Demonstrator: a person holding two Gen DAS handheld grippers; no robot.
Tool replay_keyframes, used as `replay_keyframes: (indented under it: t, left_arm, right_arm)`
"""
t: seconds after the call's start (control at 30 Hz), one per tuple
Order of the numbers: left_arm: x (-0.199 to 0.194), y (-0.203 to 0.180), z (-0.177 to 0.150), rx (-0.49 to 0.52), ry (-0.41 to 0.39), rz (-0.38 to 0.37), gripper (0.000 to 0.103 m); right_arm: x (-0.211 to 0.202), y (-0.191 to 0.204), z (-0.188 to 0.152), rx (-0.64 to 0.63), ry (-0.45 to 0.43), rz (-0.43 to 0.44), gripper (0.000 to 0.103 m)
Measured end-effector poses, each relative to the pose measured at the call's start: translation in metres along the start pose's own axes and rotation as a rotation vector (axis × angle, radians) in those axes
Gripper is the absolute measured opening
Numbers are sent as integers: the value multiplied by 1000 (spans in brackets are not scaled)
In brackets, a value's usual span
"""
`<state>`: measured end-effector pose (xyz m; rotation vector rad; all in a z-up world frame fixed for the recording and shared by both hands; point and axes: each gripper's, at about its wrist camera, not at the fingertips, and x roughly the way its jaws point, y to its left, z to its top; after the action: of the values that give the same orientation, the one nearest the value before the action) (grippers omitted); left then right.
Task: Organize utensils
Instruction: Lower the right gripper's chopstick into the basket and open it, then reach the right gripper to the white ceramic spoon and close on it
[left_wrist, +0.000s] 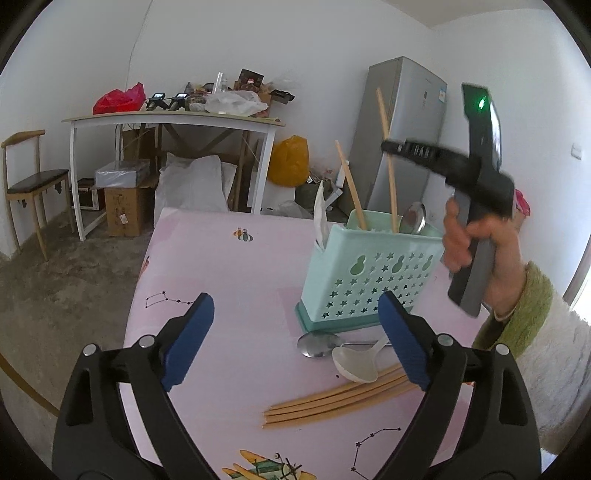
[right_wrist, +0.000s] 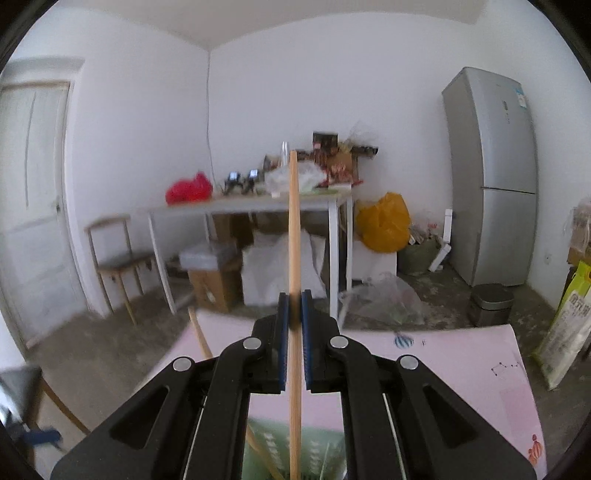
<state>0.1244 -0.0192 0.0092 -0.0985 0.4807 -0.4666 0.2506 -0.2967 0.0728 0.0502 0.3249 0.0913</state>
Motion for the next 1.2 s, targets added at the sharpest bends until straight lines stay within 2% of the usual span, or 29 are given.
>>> replay_keyframes:
  t: [0.2, 0.3, 0.33, 0.5, 0.63, 0.73, 0.9, 1.0, 1.1, 1.2]
  left_arm:
    - [-1, 2, 2, -1, -15, 2, 87]
    - [0, 2, 1, 3, -8, 8, 87]
    - [1, 1, 1, 4, -2, 9, 87]
    - [0, 0, -1, 5, 16, 24, 87]
    - [5, -1, -2, 12, 57, 58, 87]
    - [10, 1, -5, -10, 93, 64, 87]
    - [20, 2, -13, -25, 169, 79, 87]
    - [28, -1, -20, -5, 243, 101, 87]
    - [37, -6, -29, 11, 336, 98, 87]
    - [41, -13, -34, 34, 396, 60, 87]
  right_arm:
    - [-14, -7, -17, -22, 68, -12, 9]
    - [-33, -13, -16, -8, 64, -11, 32]
    - [-39, -13, -17, -10, 57, -16, 35]
    - [-79, -23, -15, 14, 38, -15, 42]
    - [-113, -26, -31, 40, 64, 2, 47]
    - [-127, -28, -59, 101, 150, 30, 48]
    - [-130, -24, -137, 200, 413, 25, 49]
    - [-132, -15, -171, 218, 536, -4, 49]
    - [-135, -4, -191, 175, 610, -49, 49]
    - [-134, -4, -200, 188, 642, -46, 53]
